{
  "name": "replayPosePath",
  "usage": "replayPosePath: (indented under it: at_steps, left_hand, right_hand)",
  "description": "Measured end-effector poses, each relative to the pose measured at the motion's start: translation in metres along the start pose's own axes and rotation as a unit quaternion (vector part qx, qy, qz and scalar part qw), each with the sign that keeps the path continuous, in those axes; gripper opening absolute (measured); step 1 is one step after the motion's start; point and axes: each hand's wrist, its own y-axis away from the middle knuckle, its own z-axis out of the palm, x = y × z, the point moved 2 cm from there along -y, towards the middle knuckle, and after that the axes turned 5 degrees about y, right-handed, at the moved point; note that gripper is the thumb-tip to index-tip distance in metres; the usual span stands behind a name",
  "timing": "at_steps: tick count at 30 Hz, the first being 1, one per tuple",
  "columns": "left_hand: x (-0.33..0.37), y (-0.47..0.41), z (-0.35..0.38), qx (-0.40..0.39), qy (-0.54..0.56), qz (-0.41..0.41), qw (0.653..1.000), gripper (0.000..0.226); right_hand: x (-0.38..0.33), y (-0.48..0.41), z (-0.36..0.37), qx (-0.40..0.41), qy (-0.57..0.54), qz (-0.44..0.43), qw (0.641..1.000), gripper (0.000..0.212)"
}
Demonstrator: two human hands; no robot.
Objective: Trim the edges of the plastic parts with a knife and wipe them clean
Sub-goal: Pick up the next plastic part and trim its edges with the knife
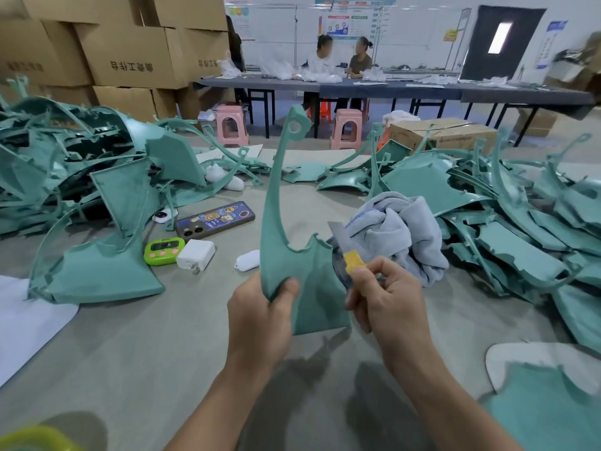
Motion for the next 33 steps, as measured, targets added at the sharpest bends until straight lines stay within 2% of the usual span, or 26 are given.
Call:
replayPosePath:
  at_steps: [3,7,9,12,17,20,22,24,26,28,31,33]
  left_hand:
    - [0.001,0.002,0.0,-0.008,0.006,0.004,1.0,0.032]
    - [-0.001,-0.002,-0.003,-0.006,0.004,-0.013,1.0,0.035]
    - [-0.001,-0.003,-0.004,-0.005,0.003,-0.009,1.0,0.035]
    - [0.001,-0.001,-0.005,-0.007,0.007,0.002,1.0,0.033]
    - [0.001,-0.001,-0.006,-0.009,0.009,-0.002,1.0,0.033]
    - [0.002,-0.002,-0.006,-0.009,0.013,-0.006,1.0,0.031]
    - [0.003,-0.002,-0.006,-0.013,0.015,-0.007,1.0,0.027]
    - [0.003,-0.002,-0.006,-0.015,0.02,-0.003,1.0,0.024]
    - [0.003,-0.001,-0.006,-0.015,0.014,0.003,1.0,0.025]
    - [0.003,-0.002,-0.006,-0.015,0.012,0.003,1.0,0.027]
    - [0.002,-0.002,-0.006,-0.012,0.023,-0.008,1.0,0.023]
    - [0.001,-0.002,-0.005,-0.014,0.026,-0.01,1.0,0.021]
  right_hand:
    - [0.003,-0.001,0.004,-0.04,0.025,0.027,0.999,0.033]
    - [0.006,-0.004,-0.006,-0.006,0.066,0.055,0.996,0.029]
    - [0.003,-0.003,-0.006,0.011,0.053,0.031,0.998,0.03]
    - [-0.001,0.001,-0.001,-0.011,0.024,-0.002,1.0,0.03]
    - [0.006,-0.006,-0.003,0.008,0.077,0.054,0.996,0.028]
    - [-0.006,-0.004,-0.004,-0.005,0.021,-0.005,1.0,0.028]
    - [-0.014,0.001,0.003,-0.047,0.019,-0.043,0.998,0.026]
    - [-0.015,0.003,0.01,-0.064,0.075,-0.051,0.994,0.026]
    - [-0.015,0.0,0.008,-0.02,0.161,-0.054,0.985,0.027]
    - [-0.017,0.0,0.002,0.024,0.187,-0.075,0.979,0.028]
    - [-0.016,0.008,0.006,-0.026,0.217,-0.105,0.97,0.027]
    - [-0.011,0.008,0.009,-0.025,0.259,-0.104,0.96,0.027]
